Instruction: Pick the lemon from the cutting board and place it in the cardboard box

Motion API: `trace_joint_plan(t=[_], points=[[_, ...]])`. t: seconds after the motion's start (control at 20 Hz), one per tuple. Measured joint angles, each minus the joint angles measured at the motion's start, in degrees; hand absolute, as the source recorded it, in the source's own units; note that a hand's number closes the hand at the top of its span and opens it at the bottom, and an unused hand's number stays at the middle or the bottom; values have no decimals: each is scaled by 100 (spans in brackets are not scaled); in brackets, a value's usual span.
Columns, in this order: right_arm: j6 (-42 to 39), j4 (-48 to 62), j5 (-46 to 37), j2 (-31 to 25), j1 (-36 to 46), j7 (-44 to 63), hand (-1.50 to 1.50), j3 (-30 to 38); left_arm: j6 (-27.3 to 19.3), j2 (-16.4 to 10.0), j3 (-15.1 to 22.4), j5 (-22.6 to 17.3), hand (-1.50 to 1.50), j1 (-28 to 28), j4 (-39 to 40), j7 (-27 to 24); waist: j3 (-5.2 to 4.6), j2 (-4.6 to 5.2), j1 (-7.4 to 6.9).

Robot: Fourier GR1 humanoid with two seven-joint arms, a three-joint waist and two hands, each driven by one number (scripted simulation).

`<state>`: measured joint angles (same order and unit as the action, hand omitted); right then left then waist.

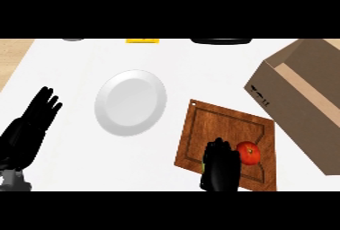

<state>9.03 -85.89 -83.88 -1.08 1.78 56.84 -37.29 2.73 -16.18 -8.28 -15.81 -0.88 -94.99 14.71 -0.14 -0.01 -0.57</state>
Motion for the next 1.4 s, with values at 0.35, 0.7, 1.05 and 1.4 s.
trace_joint_plan(t=[0.35,0.7,1.05,1.4], points=[[-1578,81,2134,-682,874,-1913,150,935,66,2,11,-18,0,0,9,6,6,31,-74],[-2380,-268,2633,-1096,1675,-2639,150,1616,62,39,-82,34,0,-71,54,30,12,3,25],[-2979,-1752,2572,-1108,2249,-2065,150,1916,14,109,-55,81,0,-6,-64,150,11,-24,77],[-3424,-2709,2364,-1145,2826,-1234,150,2600,93,115,-117,110,0,10,65,44,10,-20,78]])
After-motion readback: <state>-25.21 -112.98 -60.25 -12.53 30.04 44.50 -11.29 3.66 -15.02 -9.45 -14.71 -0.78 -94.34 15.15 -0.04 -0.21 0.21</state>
